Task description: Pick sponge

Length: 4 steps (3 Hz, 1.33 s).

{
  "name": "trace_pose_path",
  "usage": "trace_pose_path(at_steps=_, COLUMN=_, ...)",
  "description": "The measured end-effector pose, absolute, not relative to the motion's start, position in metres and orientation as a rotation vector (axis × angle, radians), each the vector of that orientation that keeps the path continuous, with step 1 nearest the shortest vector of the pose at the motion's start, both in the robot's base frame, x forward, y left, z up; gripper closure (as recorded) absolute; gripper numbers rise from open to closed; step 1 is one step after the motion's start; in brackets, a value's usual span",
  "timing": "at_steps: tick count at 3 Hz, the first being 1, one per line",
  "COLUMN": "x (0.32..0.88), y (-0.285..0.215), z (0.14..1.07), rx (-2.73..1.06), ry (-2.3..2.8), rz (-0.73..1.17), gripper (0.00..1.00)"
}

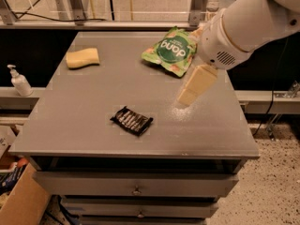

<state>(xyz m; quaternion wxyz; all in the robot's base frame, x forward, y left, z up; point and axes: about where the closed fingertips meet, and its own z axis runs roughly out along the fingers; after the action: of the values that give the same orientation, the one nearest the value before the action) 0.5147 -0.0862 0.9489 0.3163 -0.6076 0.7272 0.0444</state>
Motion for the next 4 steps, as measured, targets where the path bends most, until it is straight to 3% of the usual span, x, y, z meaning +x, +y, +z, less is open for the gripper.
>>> trace_pose_path(at_steps=2, x=0.527, y=-0.062, z=0.943, rx=-1.581, ry=1.863, rz=0.166, gripper=0.00)
trace_pose_path(at_steps=4, x=0.589, y=0.008, z=0.918, rx=-1.487, ry=1.795, rz=0.300, gripper=0.00)
